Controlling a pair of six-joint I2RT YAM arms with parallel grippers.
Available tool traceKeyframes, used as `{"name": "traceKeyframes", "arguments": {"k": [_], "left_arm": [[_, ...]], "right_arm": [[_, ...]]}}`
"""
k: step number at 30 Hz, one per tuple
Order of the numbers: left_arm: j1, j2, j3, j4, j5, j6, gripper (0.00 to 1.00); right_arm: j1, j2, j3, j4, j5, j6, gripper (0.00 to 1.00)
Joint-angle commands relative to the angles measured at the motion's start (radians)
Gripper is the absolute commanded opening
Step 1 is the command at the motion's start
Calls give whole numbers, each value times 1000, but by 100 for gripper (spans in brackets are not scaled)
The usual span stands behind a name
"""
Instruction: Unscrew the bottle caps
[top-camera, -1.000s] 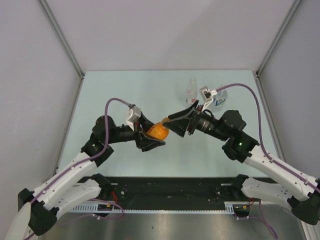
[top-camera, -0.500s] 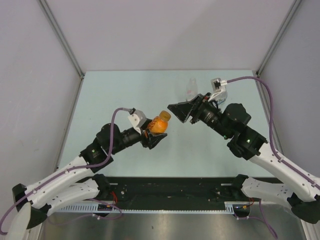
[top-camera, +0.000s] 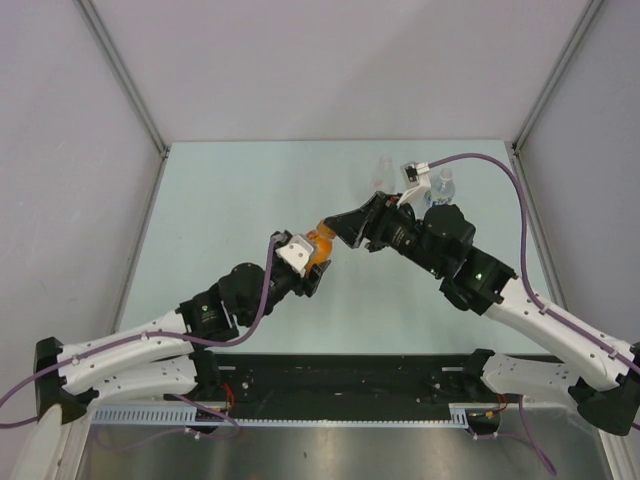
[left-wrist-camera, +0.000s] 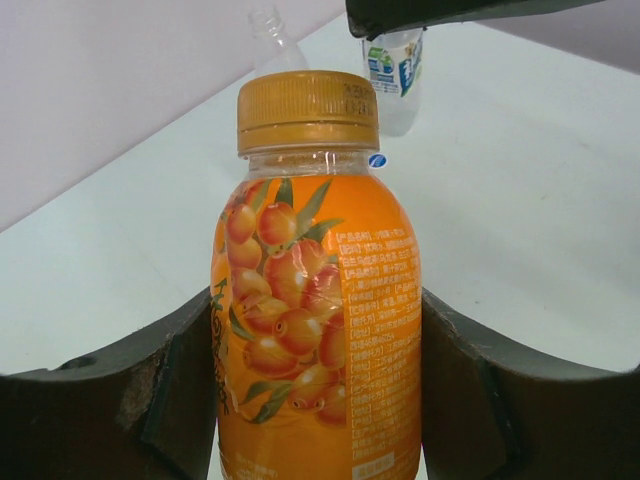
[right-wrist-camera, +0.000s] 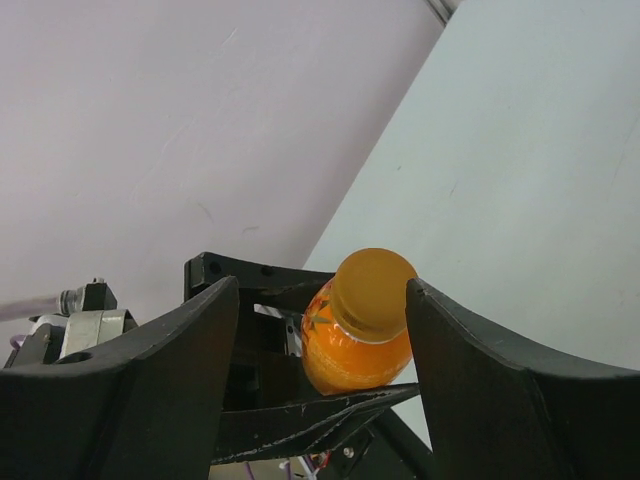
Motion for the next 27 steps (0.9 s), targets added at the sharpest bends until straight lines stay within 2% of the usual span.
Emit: {"name": "traceKeyframes", "arguments": {"k": [1, 9, 20, 23, 27], "left_arm": [[-23, 8, 45, 58, -113, 36, 0], [-38, -21, 32, 87, -102, 44, 0], [-53, -24, 25, 81, -85, 44, 0], [-55, -25, 25, 79, -85, 44, 0], [-55, -23, 25, 76, -85, 44, 0]], "right_arm": [[22, 21, 43, -14, 47, 9, 71], [25, 46, 43, -34, 69, 12, 74], [25, 75, 43, 12, 46, 8, 71], [25, 84, 43, 24, 34, 8, 67], [25, 95, 43, 35, 18, 4, 53]]}}
